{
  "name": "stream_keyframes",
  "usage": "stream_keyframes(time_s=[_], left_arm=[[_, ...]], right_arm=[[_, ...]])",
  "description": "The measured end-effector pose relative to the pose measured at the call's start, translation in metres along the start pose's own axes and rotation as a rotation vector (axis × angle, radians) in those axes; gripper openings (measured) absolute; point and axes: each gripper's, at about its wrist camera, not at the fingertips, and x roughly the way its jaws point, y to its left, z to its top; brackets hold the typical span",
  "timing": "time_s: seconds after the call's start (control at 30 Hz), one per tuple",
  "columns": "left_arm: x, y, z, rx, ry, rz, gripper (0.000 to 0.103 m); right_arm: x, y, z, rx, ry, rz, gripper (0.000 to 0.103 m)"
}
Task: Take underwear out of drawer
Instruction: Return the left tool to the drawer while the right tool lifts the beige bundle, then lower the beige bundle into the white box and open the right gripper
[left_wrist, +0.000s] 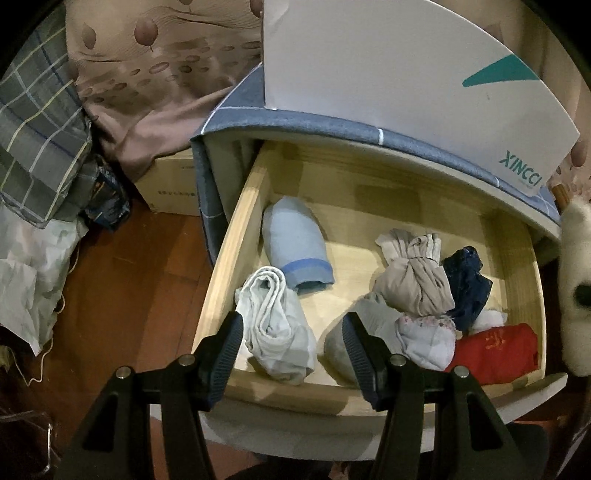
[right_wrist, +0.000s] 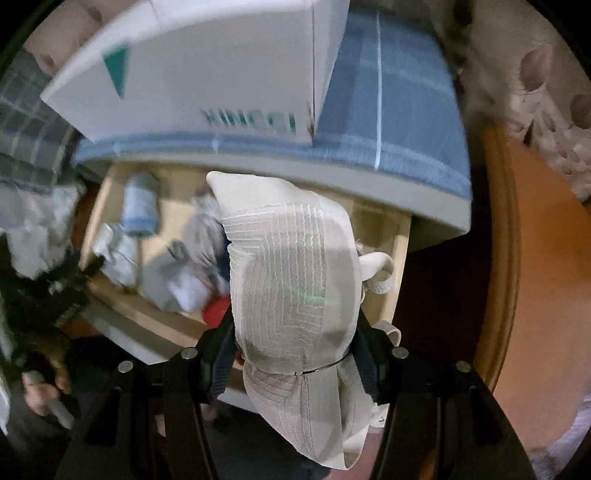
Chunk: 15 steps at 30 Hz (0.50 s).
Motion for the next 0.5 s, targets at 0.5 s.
stream_keyframes(time_s=[0.5], left_arm=[[0.006,-0.006,-0.003,0.031,0.008,0.037,0.057]], right_arm=[[-0.115,0.015,0.070,0.077,-0.423,0.058,0.053]])
